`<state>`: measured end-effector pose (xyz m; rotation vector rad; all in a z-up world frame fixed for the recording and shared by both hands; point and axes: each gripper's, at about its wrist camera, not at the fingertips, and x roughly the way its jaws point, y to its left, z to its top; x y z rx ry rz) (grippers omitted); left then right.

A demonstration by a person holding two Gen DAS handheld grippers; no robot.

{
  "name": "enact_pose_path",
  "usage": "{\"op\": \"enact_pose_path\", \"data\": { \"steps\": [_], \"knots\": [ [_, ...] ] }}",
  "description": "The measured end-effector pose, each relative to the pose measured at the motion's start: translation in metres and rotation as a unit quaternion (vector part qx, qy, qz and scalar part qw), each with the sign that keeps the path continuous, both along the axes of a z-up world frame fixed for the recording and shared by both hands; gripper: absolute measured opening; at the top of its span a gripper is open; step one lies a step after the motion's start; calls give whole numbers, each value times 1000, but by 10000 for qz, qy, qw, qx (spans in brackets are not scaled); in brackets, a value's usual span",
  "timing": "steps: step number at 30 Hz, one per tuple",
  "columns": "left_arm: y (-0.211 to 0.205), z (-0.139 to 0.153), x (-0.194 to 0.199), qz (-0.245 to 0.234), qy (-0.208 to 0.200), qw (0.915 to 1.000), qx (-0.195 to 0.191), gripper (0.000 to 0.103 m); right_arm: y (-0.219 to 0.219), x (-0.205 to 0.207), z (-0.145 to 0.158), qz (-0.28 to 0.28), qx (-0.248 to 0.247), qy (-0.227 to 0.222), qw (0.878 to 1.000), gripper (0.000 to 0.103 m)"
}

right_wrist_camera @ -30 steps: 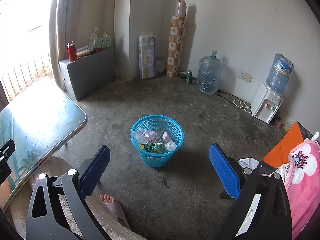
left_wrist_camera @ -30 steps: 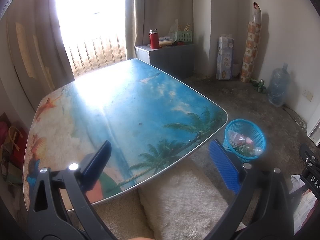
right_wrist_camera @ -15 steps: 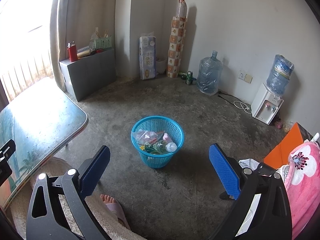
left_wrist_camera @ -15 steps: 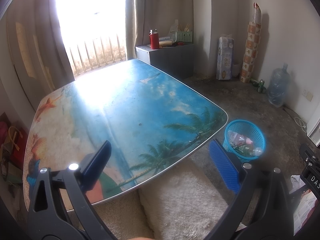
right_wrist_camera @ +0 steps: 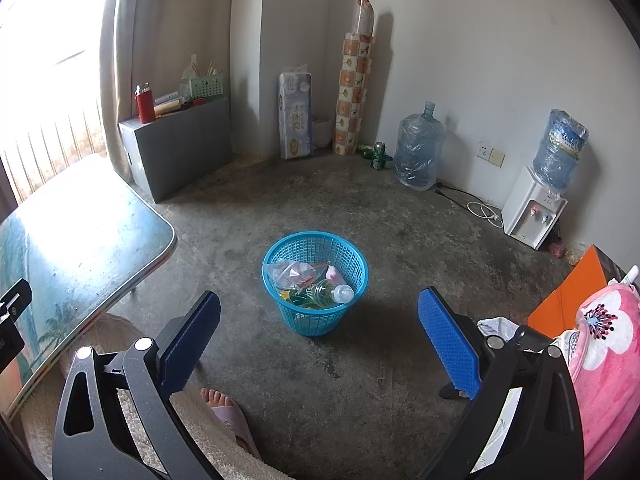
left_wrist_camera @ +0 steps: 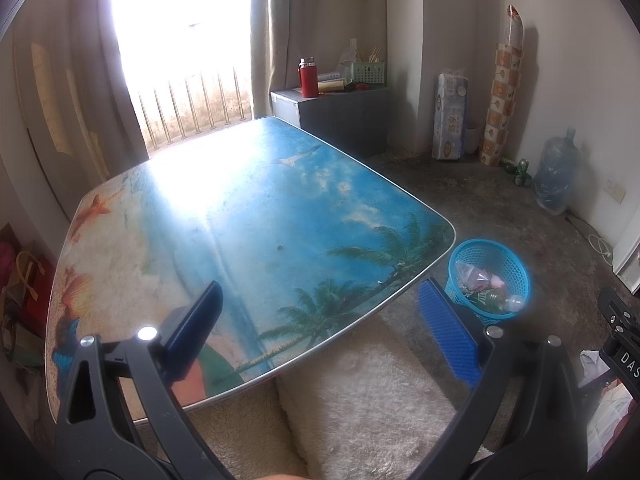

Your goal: Collect trash

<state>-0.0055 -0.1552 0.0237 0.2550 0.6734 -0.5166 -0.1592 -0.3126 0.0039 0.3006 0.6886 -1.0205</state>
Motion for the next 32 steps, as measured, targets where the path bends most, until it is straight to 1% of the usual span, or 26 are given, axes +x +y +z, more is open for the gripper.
{"op": "enact_pose_path", "data": {
  "steps": [16,25,32],
  "knots": [
    [1,-4,0,-14,46,10000,5,94,1,0,0,-5,7,2,10000,96],
    [2,-5,1,-19,65,10000,2,94,3,-1,-8,2,49,27,10000,96],
    [2,-7,-4,-54,66,10000,18,94,2,-1,-8,4,60,25,10000,96]
  ]
}}
